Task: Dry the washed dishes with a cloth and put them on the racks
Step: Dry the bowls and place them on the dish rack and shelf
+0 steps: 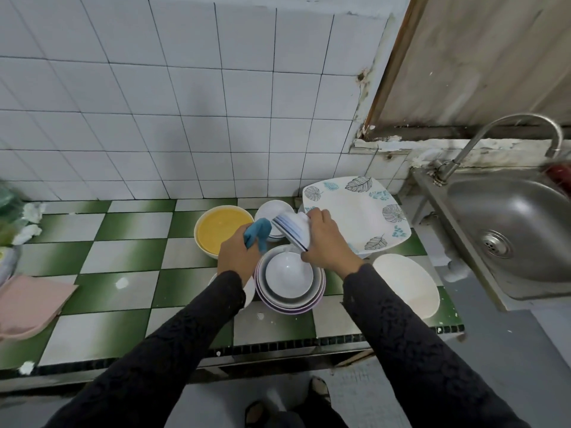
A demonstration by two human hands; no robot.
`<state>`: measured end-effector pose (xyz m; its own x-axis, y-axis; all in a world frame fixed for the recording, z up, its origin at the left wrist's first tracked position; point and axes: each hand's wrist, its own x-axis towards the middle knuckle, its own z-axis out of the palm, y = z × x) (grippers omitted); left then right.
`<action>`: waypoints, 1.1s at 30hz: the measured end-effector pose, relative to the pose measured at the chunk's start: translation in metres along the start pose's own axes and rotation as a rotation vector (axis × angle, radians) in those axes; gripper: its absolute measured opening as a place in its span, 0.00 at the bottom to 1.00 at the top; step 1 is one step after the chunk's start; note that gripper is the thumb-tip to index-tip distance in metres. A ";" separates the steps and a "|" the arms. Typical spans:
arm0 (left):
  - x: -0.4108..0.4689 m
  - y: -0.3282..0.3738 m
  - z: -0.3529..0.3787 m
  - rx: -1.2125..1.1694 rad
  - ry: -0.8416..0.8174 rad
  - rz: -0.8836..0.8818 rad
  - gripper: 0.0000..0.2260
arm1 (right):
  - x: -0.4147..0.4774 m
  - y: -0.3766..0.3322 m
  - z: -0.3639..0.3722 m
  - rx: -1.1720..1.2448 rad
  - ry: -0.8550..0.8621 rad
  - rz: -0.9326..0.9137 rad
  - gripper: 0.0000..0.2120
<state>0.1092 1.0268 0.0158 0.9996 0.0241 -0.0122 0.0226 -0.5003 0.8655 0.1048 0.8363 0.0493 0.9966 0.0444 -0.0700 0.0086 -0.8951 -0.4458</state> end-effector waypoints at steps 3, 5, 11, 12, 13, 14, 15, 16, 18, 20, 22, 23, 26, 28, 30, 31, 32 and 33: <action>0.002 0.005 -0.001 -0.026 0.014 -0.003 0.13 | -0.003 0.007 -0.008 0.244 0.019 0.066 0.36; 0.003 0.008 0.002 -0.055 0.043 -0.024 0.12 | -0.004 0.016 -0.011 0.493 0.012 0.174 0.34; 0.012 0.023 0.018 -0.212 0.181 -0.073 0.10 | -0.001 0.035 -0.019 1.587 -0.106 0.460 0.27; 0.013 0.028 0.020 -0.256 0.207 -0.079 0.10 | -0.002 0.036 -0.017 1.702 -0.120 0.473 0.27; 0.016 0.038 0.025 -0.293 0.241 -0.071 0.11 | 0.000 0.040 -0.018 1.779 -0.141 0.471 0.28; 0.018 0.048 0.030 -0.317 0.275 -0.050 0.13 | 0.002 0.042 -0.018 1.824 -0.163 0.478 0.28; 0.019 0.057 0.035 -0.325 0.309 -0.012 0.14 | 0.003 0.039 -0.019 1.842 -0.182 0.489 0.30; 0.022 0.066 0.041 -0.310 0.335 0.049 0.15 | 0.006 0.038 -0.020 1.843 -0.205 0.495 0.33; 0.024 0.075 0.052 -0.209 0.319 0.217 0.18 | 0.011 0.036 -0.017 1.887 -0.263 0.493 0.40; 0.027 0.076 0.067 -0.026 0.232 0.363 0.24 | 0.014 0.036 -0.019 1.995 -0.309 0.442 0.35; 0.028 0.078 0.081 0.175 0.110 0.467 0.28 | 0.019 0.040 -0.020 2.109 -0.322 0.421 0.32; 0.028 0.079 0.087 0.239 0.044 0.497 0.28 | 0.023 0.041 -0.023 2.137 -0.301 0.438 0.34; 0.022 0.087 0.102 0.187 -0.173 0.347 0.26 | 0.035 0.049 -0.034 2.078 -0.210 0.507 0.38; 0.020 0.092 0.110 0.104 -0.278 0.234 0.24 | 0.041 0.059 -0.040 2.010 -0.177 0.567 0.36; 0.018 0.097 0.119 0.021 -0.308 0.223 0.24 | 0.046 0.067 -0.042 1.969 -0.120 0.595 0.28; 0.018 0.098 0.123 -0.031 -0.309 0.219 0.24 | 0.049 0.068 -0.043 1.955 -0.102 0.579 0.24; 0.019 0.100 0.124 -0.061 -0.317 0.210 0.25 | 0.051 0.066 -0.044 1.935 -0.091 0.567 0.21; 0.021 0.099 0.125 -0.040 -0.324 0.219 0.26 | 0.054 0.066 -0.042 1.920 -0.080 0.566 0.17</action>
<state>0.1344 0.8699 0.0383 0.9339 -0.3568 0.0229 -0.1856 -0.4292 0.8839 0.1626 0.7609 0.0536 0.8485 0.0451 -0.5273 -0.3839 0.7383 -0.5546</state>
